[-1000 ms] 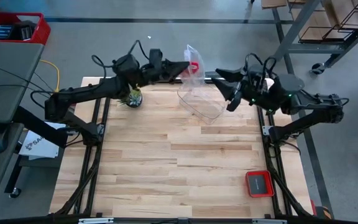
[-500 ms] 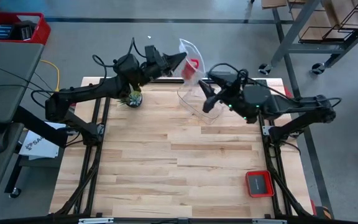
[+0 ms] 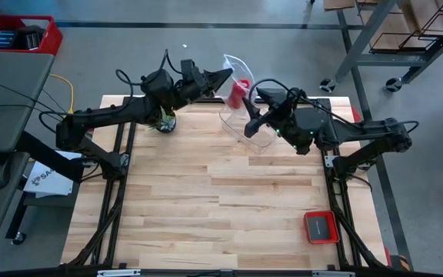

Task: Roll bandage
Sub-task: Put the transparent zip bag into the transparent bin

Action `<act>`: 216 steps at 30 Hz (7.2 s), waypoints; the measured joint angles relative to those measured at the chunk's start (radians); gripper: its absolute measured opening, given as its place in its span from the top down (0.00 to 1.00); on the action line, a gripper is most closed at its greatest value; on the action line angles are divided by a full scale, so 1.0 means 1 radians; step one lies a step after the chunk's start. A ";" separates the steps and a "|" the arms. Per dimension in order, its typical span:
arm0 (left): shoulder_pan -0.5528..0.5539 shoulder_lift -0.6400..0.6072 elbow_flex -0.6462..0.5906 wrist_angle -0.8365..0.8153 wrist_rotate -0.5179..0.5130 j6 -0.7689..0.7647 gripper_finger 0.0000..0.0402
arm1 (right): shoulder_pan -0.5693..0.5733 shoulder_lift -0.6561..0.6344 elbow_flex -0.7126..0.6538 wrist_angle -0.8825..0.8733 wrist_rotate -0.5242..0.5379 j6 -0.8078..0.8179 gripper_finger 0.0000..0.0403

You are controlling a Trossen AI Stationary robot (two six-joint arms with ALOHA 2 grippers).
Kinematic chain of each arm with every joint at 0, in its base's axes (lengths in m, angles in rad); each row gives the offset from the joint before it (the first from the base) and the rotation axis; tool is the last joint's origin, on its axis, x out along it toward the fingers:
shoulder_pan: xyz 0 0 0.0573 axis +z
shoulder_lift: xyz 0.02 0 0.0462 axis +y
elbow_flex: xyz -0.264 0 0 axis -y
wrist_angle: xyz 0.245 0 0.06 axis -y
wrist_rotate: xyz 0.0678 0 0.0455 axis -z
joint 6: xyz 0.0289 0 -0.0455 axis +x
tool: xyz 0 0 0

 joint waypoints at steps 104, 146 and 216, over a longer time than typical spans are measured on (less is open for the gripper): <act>-0.047 -0.231 0.001 -0.740 0.386 1.183 0.40 | -0.053 -0.128 0.000 -0.163 -0.726 0.320 1.00; 0.038 -0.263 0.000 -0.837 0.397 0.864 1.00 | -0.088 -0.127 0.000 -0.336 -0.761 0.394 0.67; 0.080 -0.328 0.001 -1.049 0.548 0.808 1.00 | -0.096 -0.027 0.000 -0.612 -0.914 0.278 1.00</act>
